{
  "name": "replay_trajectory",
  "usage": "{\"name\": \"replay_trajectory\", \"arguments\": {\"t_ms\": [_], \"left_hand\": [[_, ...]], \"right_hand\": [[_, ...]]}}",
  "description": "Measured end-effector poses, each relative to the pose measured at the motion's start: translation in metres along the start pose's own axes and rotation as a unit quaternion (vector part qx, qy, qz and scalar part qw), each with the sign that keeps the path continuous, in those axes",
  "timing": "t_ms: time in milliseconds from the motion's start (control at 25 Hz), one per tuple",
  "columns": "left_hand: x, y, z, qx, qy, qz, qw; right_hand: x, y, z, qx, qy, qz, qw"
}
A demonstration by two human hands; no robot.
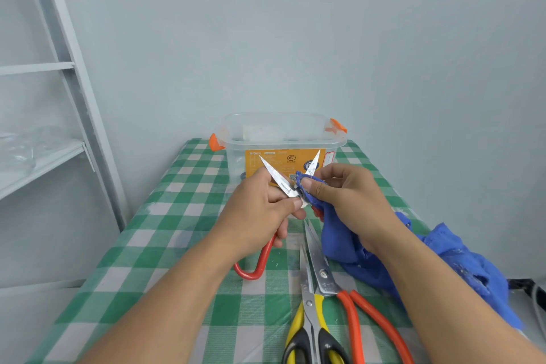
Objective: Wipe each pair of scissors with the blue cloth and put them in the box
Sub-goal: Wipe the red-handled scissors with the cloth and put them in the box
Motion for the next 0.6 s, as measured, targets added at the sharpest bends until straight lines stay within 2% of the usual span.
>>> {"name": "replay_trajectory", "arguments": {"t_ms": [160, 480, 600], "left_hand": [[-0.0016, 0.0020, 0.0005, -0.008, -0.004, 0.019, 1.000], [-0.0076, 0.0029, -0.0029, -0.009, -0.005, 0.002, 1.000], [-0.0067, 0.0022, -0.0024, -0.006, -0.005, -0.003, 1.000]], "right_hand": [[0.0038, -0.0014, 0.0008, 0.011, 0.056, 0.010, 0.998], [0.0027, -0.0021, 0.0037, 0.034, 0.094, 0.039, 0.994], [0.0063, -0.0037, 0.0002, 0.055, 0.101, 0.090, 0.989]]}}
Point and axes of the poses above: each hand's wrist, its own z-axis towards the middle knuckle, its own x-axis out of the back of the hand, y = z × x, the point moved 6 cm from there along z, towards the middle knuckle, and after that the axes turned 4 degrees about y, right-handed, at the moved point
